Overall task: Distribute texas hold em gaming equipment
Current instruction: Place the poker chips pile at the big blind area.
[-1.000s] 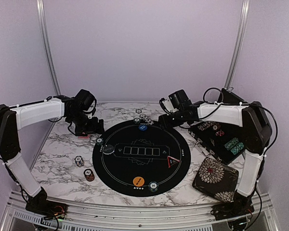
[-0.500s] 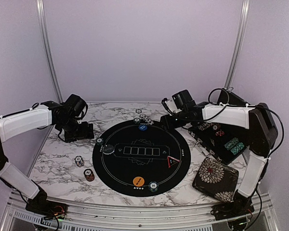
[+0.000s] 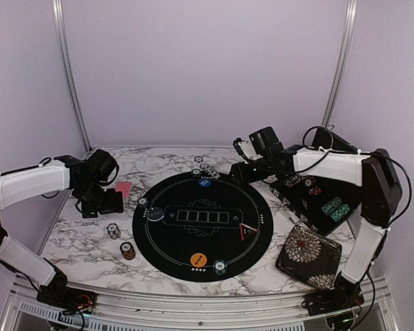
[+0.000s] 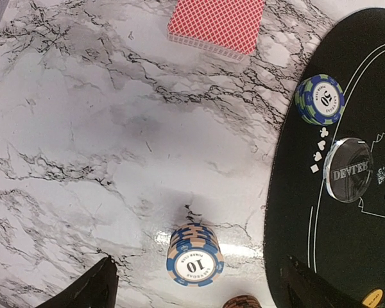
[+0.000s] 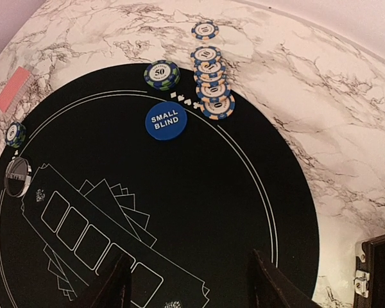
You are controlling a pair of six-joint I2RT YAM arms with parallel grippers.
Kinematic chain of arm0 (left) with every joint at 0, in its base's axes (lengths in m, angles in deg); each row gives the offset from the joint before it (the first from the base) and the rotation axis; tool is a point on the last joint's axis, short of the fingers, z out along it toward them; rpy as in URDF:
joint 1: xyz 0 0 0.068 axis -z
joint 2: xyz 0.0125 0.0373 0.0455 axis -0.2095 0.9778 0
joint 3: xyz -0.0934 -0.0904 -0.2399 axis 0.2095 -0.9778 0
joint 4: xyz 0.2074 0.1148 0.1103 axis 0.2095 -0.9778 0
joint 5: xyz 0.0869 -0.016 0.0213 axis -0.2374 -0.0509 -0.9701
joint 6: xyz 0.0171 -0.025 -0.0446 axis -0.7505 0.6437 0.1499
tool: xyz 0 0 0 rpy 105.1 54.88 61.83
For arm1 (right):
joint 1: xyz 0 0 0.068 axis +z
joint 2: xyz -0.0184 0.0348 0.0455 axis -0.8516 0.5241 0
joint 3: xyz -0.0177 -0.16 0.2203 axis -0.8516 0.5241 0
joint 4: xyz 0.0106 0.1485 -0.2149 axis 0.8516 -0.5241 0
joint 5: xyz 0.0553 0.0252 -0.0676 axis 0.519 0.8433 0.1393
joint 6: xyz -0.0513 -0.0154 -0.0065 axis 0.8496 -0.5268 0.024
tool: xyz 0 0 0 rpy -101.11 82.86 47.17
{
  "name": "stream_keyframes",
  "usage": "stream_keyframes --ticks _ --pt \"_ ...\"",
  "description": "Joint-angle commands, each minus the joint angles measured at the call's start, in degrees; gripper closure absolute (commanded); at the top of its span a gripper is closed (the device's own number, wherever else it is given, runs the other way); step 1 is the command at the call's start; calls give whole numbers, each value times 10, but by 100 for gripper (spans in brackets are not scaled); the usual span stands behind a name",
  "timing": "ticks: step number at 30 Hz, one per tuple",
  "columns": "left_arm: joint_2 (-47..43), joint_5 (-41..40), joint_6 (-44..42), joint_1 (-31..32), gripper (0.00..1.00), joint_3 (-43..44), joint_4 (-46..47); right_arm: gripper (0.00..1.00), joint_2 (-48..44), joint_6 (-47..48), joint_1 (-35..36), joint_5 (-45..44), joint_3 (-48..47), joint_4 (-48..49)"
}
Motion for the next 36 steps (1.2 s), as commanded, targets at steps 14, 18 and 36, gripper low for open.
stream_keyframes --ticks 14,18,36 --pt "16 19 4 -4 18 -26 -20 41 -29 0 -6 13 1 11" --pt "29 32 -2 -3 19 -30 -13 40 -27 1 -6 13 1 12" --pt "69 46 -18 -3 27 -35 6 40 -24 2 -7 7 -1 10"
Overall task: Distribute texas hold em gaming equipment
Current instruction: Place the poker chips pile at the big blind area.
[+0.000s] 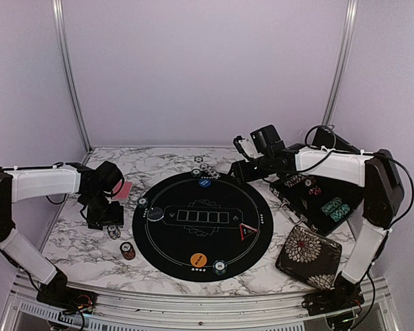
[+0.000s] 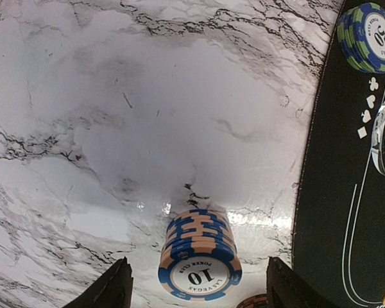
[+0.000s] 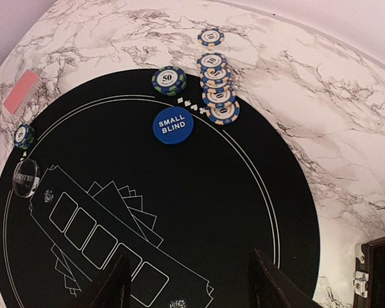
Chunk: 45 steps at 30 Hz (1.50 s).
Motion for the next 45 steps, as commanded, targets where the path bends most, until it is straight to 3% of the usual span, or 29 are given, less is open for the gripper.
stream_keyframes --ticks 1,24,45 --pt "11 5 -10 -3 28 -6 4 40 -13 2 -7 -2 -1 9" --pt "38 9 -18 -3 46 -5 19 40 -9 2 -7 -6 -2 8" --pt "43 5 -25 -3 55 -13 19 40 -7 2 -8 -7 -3 6"
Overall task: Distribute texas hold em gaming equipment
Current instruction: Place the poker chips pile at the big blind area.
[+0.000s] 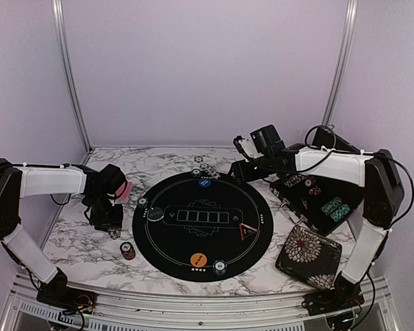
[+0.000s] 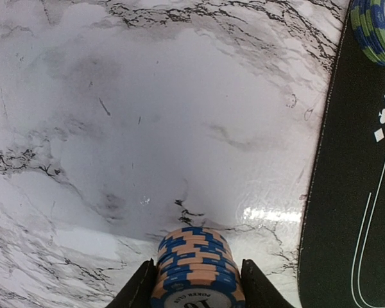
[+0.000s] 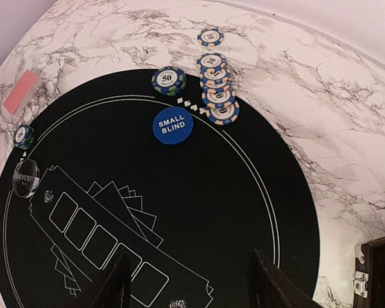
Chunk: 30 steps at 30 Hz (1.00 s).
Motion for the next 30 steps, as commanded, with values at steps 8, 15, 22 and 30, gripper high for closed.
stream_keyframes --ticks 8,15,22,30 --pt "3 -9 -11 -3 54 -13 -5 40 -9 3 -8 -5 -3 5" --pt "7 -13 -13 -3 54 -13 -6 40 -9 2 -8 -5 -4 4" --pt "7 -13 -16 -2 54 -12 -5 40 -9 3 -8 -5 -4 3" --pt "6 -9 -24 -1 60 3 -7 40 -9 4 -8 -7 -5 2"
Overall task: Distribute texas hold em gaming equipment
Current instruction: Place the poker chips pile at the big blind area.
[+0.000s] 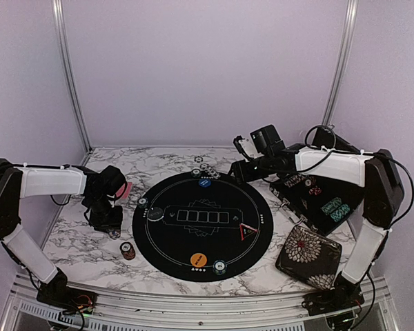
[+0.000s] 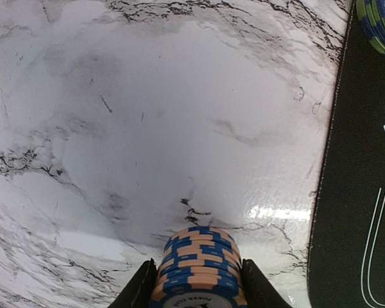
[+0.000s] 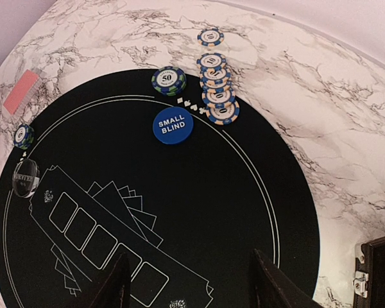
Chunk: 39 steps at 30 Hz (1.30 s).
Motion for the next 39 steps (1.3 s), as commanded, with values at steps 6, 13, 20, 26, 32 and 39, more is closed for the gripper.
stream_keyframes --ticks 6,13,20,26,32,39 --pt "4 -6 -16 2 65 30 -21 40 -9 3 -7 -9 -6 1" --pt "2 -7 -19 4 66 46 -35 40 -7 3 -7 -8 -7 1" --pt "18 -8 -16 33 67 90 -57 40 -6 3 -7 -9 -5 0" --pt "50 -8 -10 71 67 144 -75 40 -16 0 -7 -11 7 2" --pt "98 -3 -2 118 67 211 -88 40 -32 -7 -13 -12 35 7" --pt "172 8 4 181 67 304 -100 40 -61 -14 -15 -15 76 14"
